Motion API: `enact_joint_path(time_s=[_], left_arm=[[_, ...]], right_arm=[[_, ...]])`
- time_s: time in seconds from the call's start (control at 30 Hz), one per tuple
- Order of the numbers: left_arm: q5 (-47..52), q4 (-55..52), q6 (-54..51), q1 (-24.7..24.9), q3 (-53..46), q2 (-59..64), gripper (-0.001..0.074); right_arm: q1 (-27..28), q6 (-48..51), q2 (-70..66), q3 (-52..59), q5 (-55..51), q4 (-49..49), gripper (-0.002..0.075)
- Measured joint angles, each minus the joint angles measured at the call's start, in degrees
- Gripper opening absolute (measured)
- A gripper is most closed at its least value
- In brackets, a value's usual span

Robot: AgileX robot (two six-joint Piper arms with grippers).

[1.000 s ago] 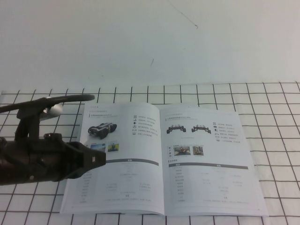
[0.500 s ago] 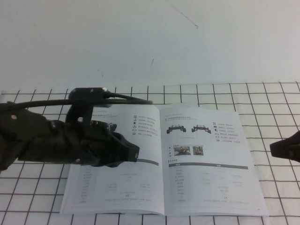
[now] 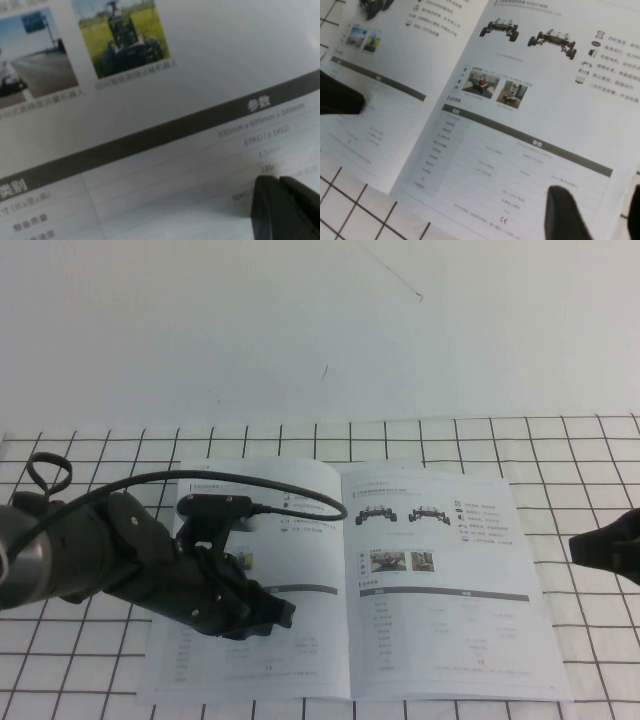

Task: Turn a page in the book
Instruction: Open the closed book

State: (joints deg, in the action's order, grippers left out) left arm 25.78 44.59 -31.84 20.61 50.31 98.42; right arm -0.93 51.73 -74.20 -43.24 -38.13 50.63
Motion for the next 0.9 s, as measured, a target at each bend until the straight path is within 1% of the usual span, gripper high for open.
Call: enact_joint_path(time_s=[0.1, 0.17, 0.37, 0.5, 0.63, 0.9], left_arm=[[-0.3, -0.3, 0.0, 0.0, 0.3, 2.8, -0.0003], [0.0, -0.3, 0.0, -0.1, 0.7, 3.5, -0.0003], [0.8, 0.0, 0.2, -0.1, 1.0, 4.0, -0.0003], [1.1, 0.0, 0.2, -0.1, 1.1, 4.0, -0.0003], [1.3, 0.0, 0.2, -0.1, 1.1, 4.0, -0.0003], [1.3, 0.0, 0.4, -0.1, 1.1, 4.0, -0.0002]], right_arm=[[-0.2, 0.0, -2.2, 0.0, 0.1, 0.7, 0.0309], [-0.4, 0.6, -4.5, 0.0, 0.1, 1.8, 0.0314], [-1.5, 10.7, -12.3, 0.0, 0.7, 12.8, 0.0333], [-1.7, 15.0, -16.6, -0.1, 2.3, 18.5, 0.0400], [-1.7, 16.9, -20.9, -0.1, 4.1, 19.7, 0.0432], [-1.7, 19.9, -27.6, -0.2, 7.5, 20.3, 0.0440]])
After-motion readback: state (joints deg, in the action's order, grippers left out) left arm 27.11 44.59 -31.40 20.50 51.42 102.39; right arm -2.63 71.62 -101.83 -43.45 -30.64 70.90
